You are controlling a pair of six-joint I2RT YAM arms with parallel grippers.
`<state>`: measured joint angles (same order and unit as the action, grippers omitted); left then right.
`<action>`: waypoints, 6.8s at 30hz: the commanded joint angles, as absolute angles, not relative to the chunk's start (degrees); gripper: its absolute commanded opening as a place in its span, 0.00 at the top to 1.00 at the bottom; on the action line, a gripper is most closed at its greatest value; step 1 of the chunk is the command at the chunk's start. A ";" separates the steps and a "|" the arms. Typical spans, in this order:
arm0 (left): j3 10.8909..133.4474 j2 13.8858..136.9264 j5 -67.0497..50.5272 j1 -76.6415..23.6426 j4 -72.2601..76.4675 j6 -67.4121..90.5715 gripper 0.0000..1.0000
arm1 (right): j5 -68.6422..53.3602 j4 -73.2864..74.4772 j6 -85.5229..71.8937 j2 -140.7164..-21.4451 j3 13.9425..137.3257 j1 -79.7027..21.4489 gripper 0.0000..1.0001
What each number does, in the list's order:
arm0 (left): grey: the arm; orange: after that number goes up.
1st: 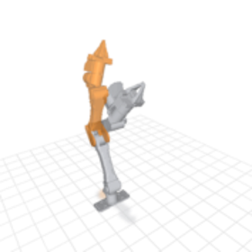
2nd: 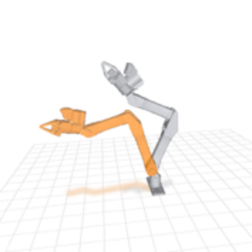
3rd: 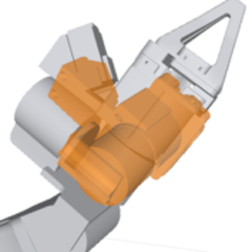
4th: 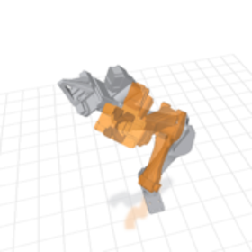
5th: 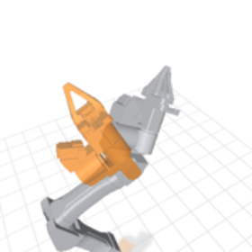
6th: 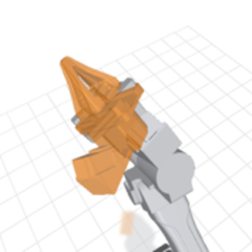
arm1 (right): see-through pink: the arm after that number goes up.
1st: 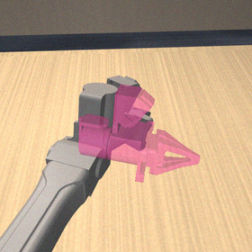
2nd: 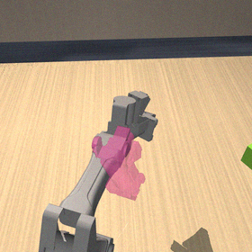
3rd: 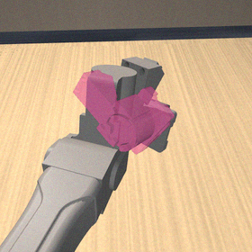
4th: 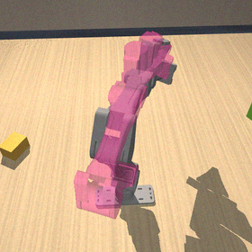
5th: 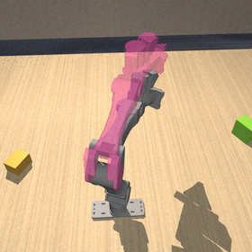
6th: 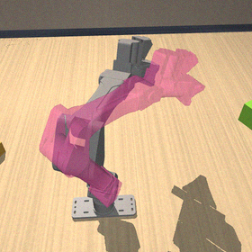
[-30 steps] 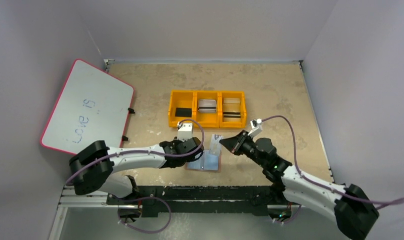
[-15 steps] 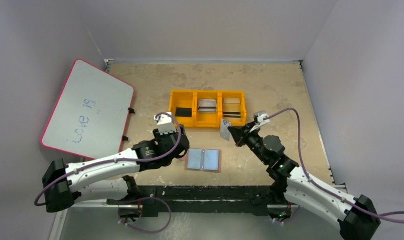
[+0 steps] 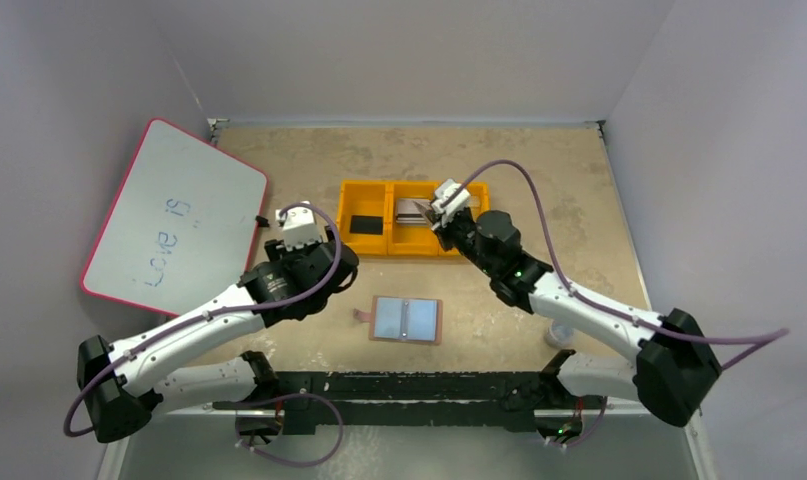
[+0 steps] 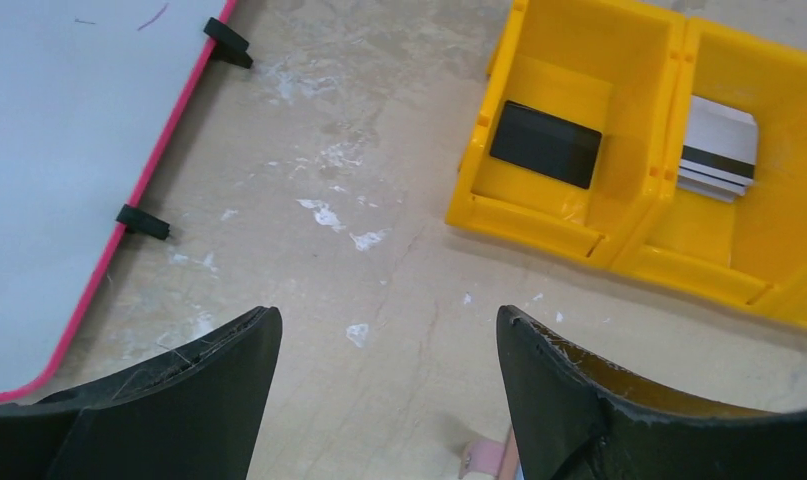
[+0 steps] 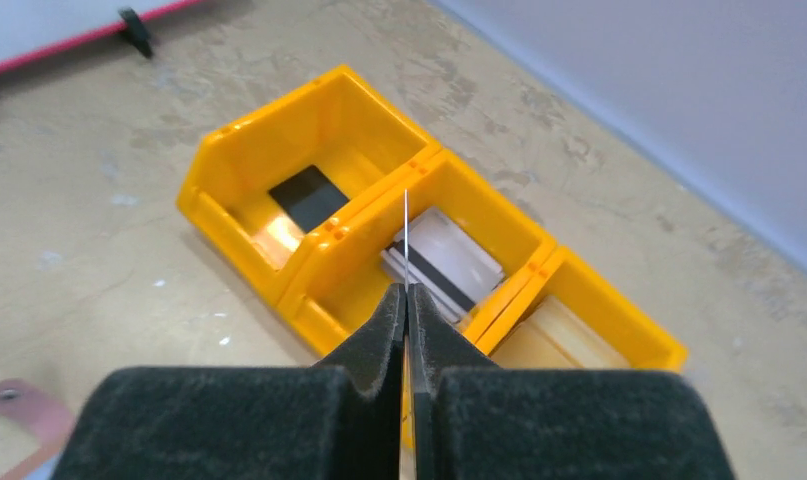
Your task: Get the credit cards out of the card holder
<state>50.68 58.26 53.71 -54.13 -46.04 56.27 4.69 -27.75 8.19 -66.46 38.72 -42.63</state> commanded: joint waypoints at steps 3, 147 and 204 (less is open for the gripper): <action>52.57 55.91 60.50 -53.53 -52.65 54.44 0.20 | 7.36 -22.96 24.18 -76.35 49.58 -42.71 1.00; 33.25 55.93 25.61 -53.61 -29.42 62.63 0.24 | 27.35 5.37 -67.04 -87.18 47.11 -72.33 0.44; 34.01 55.65 18.67 -54.06 -18.52 57.43 0.52 | 5.50 -38.82 -73.13 -82.17 20.11 -56.79 1.00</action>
<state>33.06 54.26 24.99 -53.76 -25.67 60.23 8.08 -30.85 -69.12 -82.81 21.74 -57.91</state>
